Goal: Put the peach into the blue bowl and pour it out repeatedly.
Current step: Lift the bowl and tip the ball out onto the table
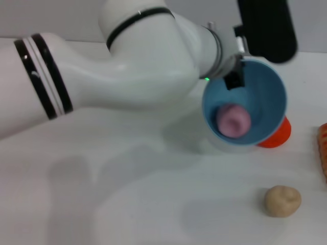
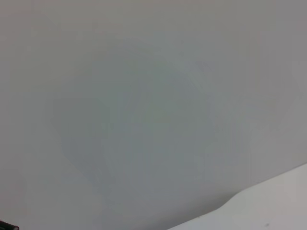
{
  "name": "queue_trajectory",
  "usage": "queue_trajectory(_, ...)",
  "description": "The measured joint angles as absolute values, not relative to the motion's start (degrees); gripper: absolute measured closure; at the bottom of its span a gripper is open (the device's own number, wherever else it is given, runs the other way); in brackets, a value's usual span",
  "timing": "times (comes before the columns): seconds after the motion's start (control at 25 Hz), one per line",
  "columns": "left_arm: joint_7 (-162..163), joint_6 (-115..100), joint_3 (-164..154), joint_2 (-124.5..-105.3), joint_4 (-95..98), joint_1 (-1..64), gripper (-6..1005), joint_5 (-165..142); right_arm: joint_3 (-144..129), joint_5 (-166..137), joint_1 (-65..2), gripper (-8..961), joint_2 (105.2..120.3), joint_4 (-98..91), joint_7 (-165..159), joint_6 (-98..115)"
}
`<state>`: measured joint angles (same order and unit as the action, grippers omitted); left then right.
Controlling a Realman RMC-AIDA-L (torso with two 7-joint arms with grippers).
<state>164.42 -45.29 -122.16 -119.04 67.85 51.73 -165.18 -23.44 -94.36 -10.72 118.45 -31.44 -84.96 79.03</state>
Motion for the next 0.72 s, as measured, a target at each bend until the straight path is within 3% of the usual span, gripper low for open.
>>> queue_trajectory(0.32, 153.47, -37.36, -126.17, -118.86, 72.02, 47.85, 999, -165.61, -23.28, -94.32, -11.28, 550, 118.45, -30.49, -84.04, 78.42)
queue_trajectory(0.72, 129.28, -13.39, -130.91, -118.92, 70.55, 38.04, 1000, -165.63, -23.07, -94.32, -11.30, 564, 118.39, -30.23, -83.32, 78.07)
